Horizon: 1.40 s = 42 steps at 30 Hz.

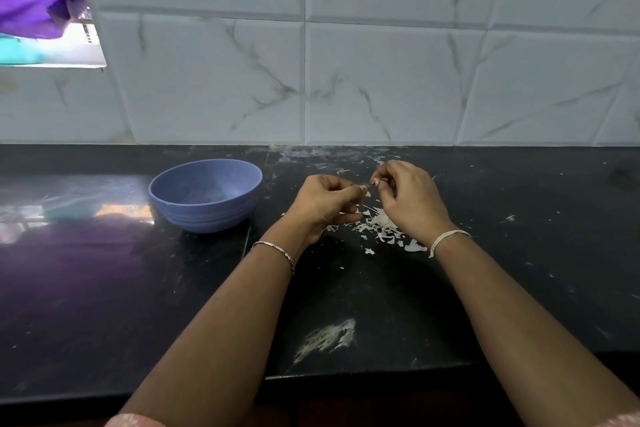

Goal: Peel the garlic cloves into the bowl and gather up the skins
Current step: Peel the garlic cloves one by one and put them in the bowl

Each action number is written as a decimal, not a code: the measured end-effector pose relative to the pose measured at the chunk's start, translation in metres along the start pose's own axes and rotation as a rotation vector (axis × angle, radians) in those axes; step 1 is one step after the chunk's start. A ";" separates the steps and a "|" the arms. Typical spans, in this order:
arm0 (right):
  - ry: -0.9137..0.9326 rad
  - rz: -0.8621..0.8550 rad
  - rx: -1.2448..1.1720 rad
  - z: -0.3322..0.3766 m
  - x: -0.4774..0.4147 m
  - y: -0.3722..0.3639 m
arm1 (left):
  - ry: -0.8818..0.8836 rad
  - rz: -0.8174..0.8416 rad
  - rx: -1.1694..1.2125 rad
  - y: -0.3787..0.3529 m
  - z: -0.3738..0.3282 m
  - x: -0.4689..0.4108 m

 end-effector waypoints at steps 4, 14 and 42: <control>-0.056 0.019 -0.075 -0.005 0.000 0.007 | 0.006 0.043 0.009 0.002 -0.001 0.003; -0.057 0.087 -0.150 -0.008 -0.001 0.007 | 0.051 0.051 -0.008 0.003 -0.002 0.006; -0.344 0.096 -0.669 0.006 0.003 0.002 | -0.203 -0.087 -0.047 0.003 0.001 0.004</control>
Point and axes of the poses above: each hand's wrist, its own x-axis away from the middle knuckle, its own y-axis out of the back of the hand, z = x × y, the point moved 1 cm from there along -x, towards the middle knuckle, and after that the axes turned 2 degrees about -z, right-handed, at the moved point
